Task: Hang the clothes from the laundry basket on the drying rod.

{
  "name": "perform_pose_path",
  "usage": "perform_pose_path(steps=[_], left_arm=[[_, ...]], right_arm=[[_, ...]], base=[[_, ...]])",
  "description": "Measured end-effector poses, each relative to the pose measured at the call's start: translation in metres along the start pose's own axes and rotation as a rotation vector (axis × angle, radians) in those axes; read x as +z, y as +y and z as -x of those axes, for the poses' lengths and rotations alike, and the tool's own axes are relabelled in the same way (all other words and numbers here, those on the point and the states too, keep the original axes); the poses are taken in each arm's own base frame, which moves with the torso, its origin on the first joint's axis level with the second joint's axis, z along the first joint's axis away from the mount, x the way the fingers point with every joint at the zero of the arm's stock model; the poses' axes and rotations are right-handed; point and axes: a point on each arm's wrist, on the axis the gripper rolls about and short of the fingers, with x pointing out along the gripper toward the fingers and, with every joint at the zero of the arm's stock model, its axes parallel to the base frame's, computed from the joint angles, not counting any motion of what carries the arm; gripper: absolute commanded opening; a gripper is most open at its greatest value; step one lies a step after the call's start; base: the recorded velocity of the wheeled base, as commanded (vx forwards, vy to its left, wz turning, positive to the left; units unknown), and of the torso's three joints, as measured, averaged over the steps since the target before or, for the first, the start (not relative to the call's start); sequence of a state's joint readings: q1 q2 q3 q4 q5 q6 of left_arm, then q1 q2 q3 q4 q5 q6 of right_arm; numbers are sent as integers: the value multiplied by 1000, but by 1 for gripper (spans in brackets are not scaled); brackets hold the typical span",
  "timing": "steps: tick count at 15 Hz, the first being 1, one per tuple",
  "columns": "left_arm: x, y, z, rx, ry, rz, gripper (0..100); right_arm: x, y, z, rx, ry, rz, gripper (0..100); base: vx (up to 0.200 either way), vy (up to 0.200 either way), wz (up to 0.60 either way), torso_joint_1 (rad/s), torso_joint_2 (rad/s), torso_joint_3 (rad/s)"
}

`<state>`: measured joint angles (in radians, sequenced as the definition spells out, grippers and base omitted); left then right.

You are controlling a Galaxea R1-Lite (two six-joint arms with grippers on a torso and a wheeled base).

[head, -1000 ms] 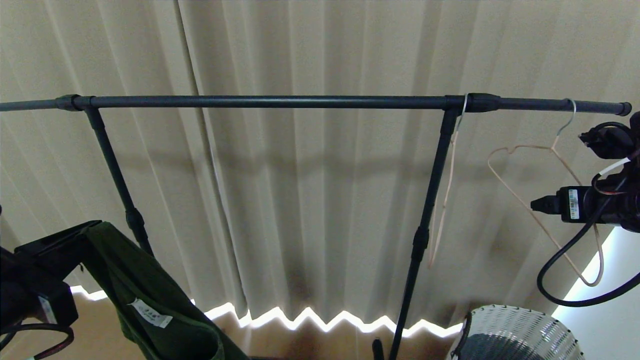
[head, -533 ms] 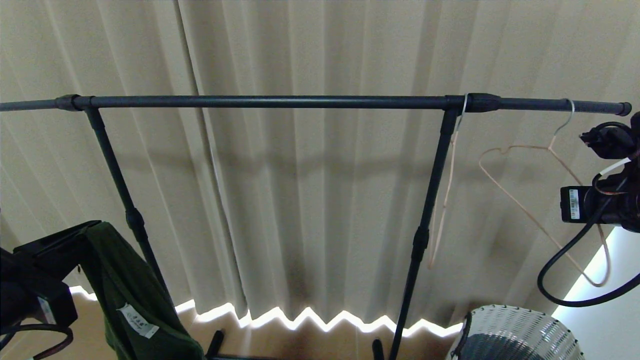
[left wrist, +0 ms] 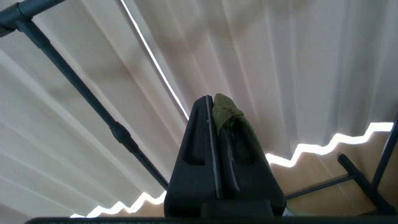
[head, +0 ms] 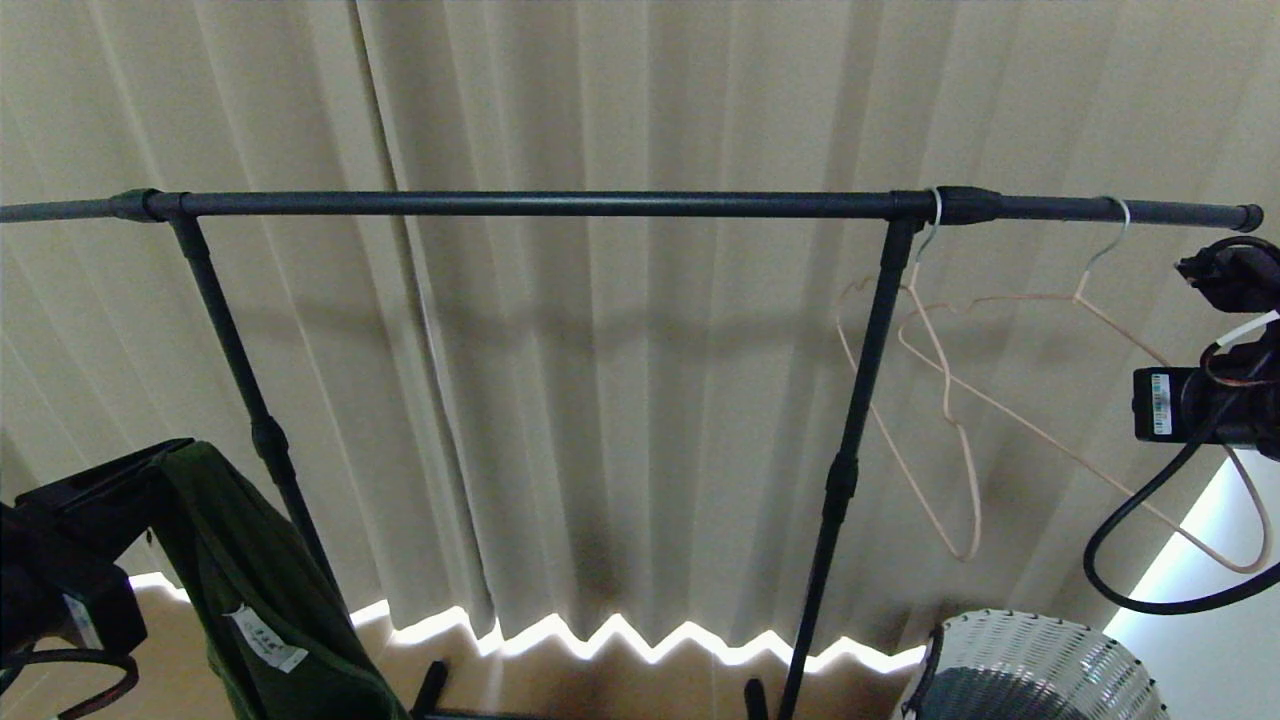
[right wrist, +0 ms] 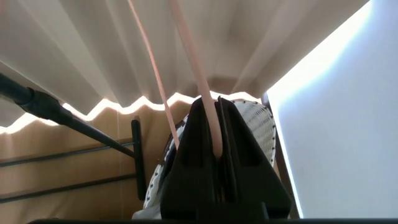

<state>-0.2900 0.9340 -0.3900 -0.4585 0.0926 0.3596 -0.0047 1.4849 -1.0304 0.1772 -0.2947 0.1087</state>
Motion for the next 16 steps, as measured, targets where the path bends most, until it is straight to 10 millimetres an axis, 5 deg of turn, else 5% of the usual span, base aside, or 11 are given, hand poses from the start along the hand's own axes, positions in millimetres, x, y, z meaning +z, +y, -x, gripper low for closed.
perform_pose_path(steps=[12,16], left_arm=[[-6,-2,1,-5,19,7,0],[-10,-4,1,-8,35,5,0]], right_arm=[[-14,-18,58,20,-124,-34,0],[-32,-26,76,20,-144,-36,0]], base=[[0,0,0,0,0,0],[-200,0,0,7,2,5]])
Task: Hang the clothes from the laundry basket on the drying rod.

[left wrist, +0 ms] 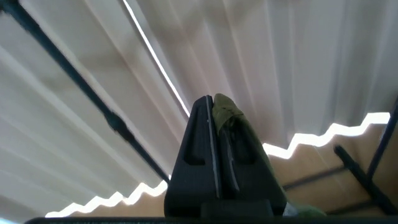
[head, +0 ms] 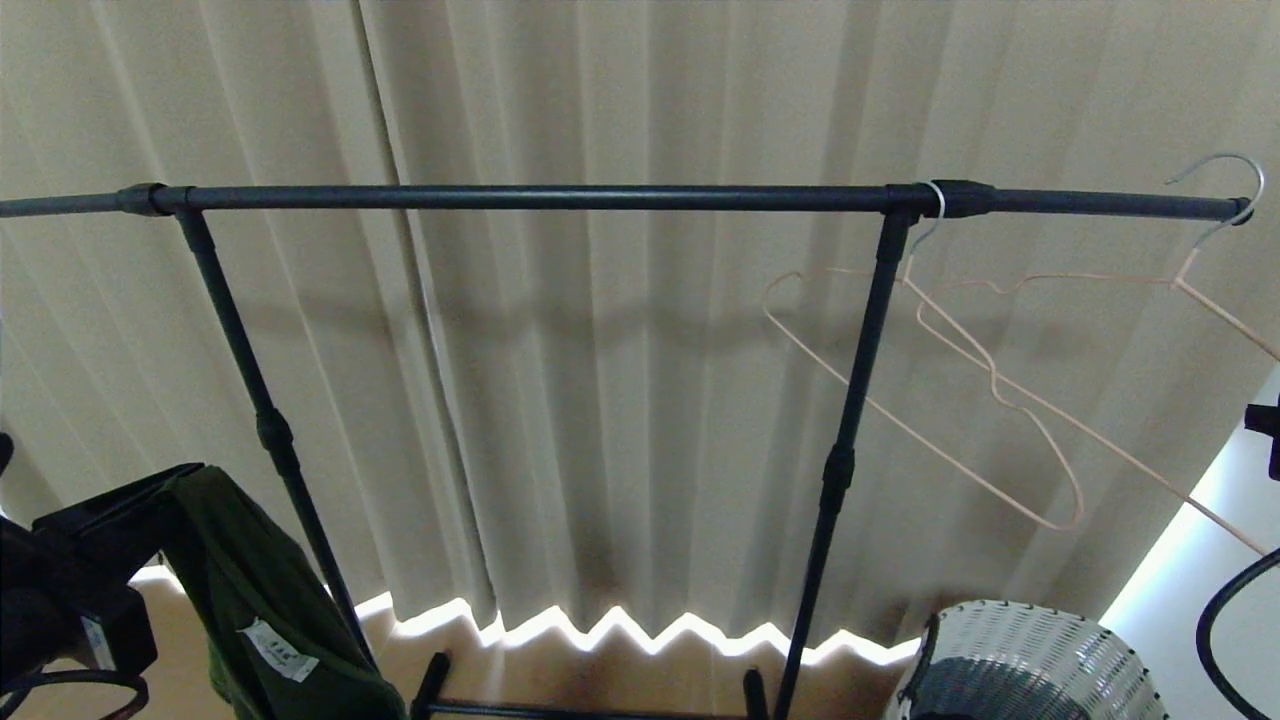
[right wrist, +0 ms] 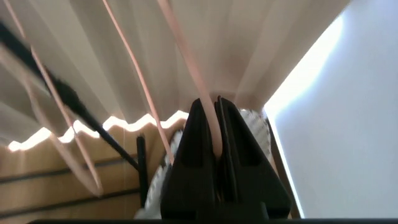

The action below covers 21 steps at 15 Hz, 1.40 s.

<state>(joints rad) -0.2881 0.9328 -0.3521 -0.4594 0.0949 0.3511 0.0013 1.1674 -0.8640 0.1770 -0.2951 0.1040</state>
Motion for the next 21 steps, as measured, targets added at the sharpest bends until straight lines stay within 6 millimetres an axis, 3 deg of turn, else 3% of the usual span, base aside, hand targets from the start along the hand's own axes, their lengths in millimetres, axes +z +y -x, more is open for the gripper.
perform_pose_path(steps=[8,13,21], left_arm=[[-2,-1,0,-3,9,3,0],[-3,-1,-1,-6,11,4,0],[-2,-1,-2,-4,13,7,0]], right_arm=[[-15,-8,23,4,-40,-14,0],[-3,-6,22,43,-200,-61,0],[-16,7,23,202,-208,-20,0]], base=[[-200,0,0,-3,2,4],[0,0,0,0,0,0],[0,0,0,0,0,0]])
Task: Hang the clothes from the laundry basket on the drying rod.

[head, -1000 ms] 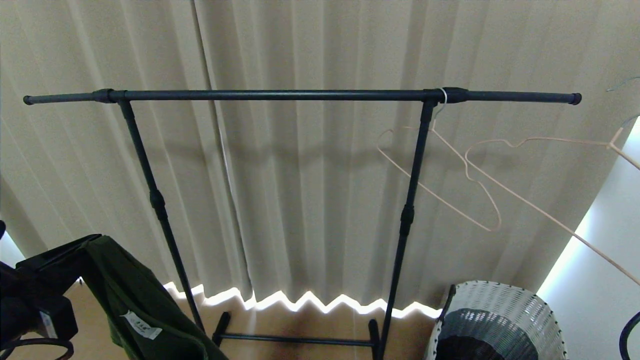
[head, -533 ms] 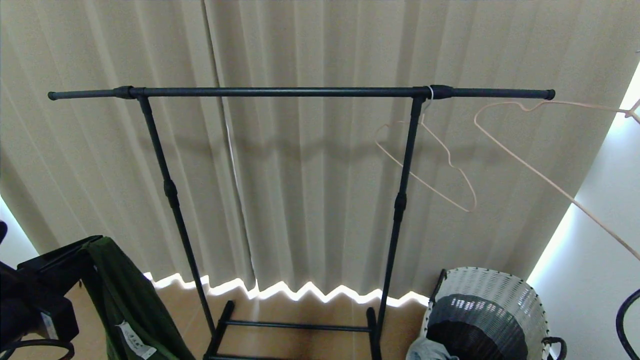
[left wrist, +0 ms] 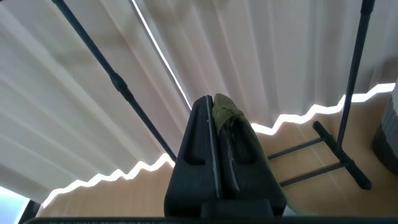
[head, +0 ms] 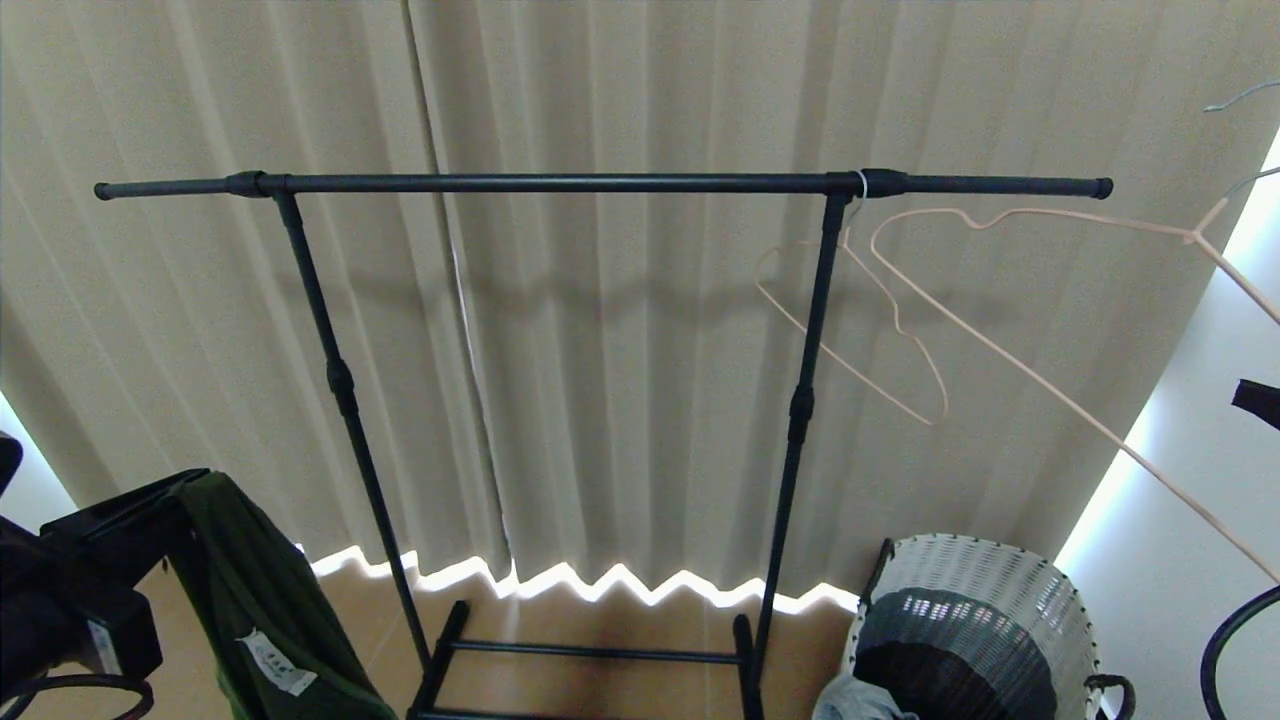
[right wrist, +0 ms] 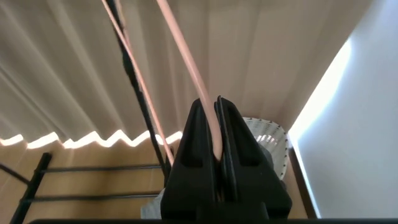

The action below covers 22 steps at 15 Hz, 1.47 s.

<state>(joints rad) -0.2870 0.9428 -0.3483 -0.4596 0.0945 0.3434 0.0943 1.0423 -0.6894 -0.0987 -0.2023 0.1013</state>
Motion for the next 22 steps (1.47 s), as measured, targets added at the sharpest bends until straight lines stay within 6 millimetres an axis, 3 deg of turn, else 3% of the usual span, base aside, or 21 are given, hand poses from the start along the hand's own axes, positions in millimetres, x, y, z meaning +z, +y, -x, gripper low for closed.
perform_pose_path(steps=[3,22], left_arm=[[0,0,0,2,-1,2,0],[-2,4,-5,35,30,25,0]], right_arm=[[-5,1,0,10,16,8,0],[-15,4,-1,35,48,22,0]], base=[[0,0,0,0,0,0],[0,189,0,3,2,1]])
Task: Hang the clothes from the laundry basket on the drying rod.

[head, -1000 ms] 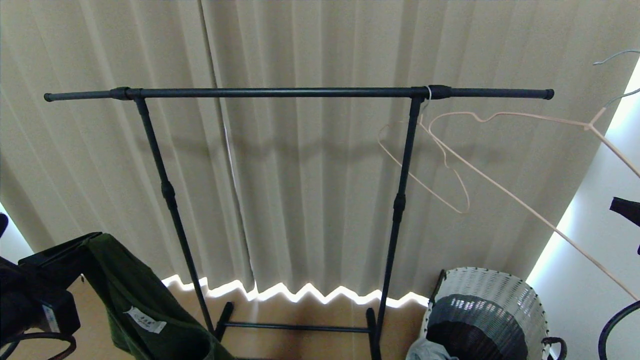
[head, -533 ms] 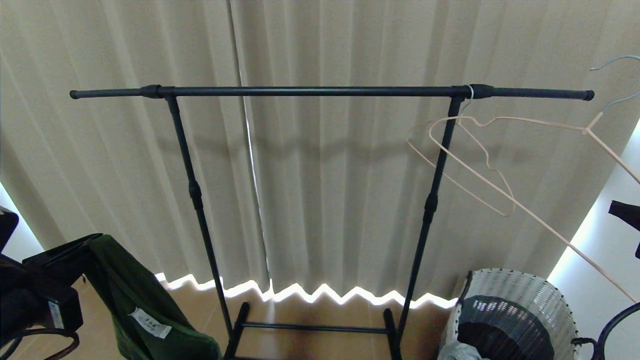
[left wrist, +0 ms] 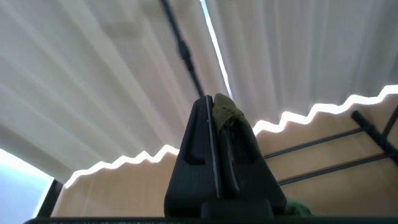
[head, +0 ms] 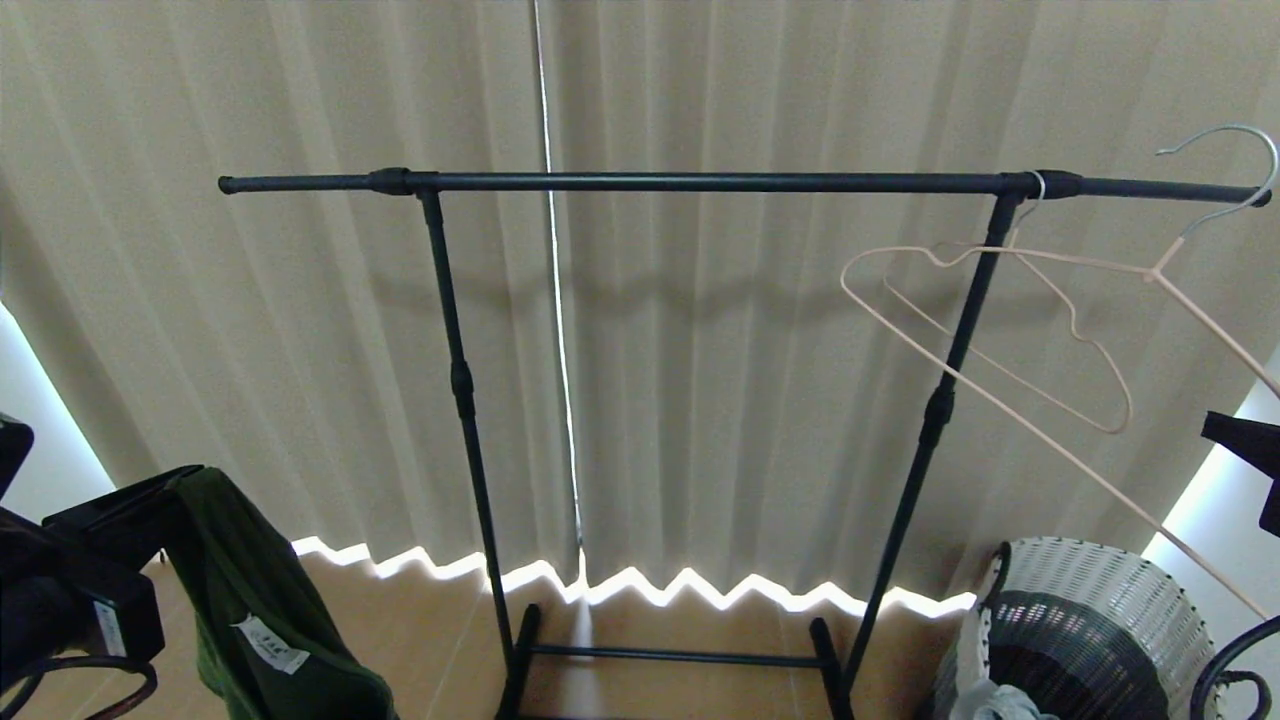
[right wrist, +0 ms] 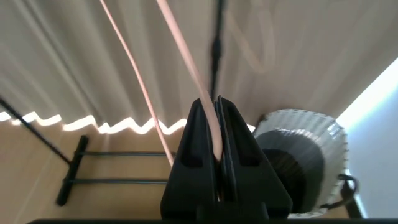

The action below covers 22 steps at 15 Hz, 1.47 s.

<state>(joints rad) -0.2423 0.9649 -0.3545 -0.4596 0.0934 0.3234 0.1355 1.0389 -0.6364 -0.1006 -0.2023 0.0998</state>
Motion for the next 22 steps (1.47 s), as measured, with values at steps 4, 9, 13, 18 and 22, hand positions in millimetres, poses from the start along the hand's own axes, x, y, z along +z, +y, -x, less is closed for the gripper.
perform_pose_path(steps=[4,9,13,18,22], left_arm=[[-2,-1,0,-2,5,-7,0],[-3,-1,0,-6,12,-9,0],[-1,-1,-9,-10,31,0,0],[11,0,-28,-19,49,-3,0],[25,-8,-51,-40,61,17,0]], right_arm=[[-5,1,-1,8,19,7,0],[-22,6,-2,45,75,39,0],[-33,18,0,139,110,83,0],[-42,33,0,240,156,123,0],[-49,47,0,316,202,87,0]], base=[[0,0,0,0,0,0],[0,0,0,0,0,0],[0,0,0,0,0,0],[0,0,0,0,0,0],[0,0,0,0,0,0]])
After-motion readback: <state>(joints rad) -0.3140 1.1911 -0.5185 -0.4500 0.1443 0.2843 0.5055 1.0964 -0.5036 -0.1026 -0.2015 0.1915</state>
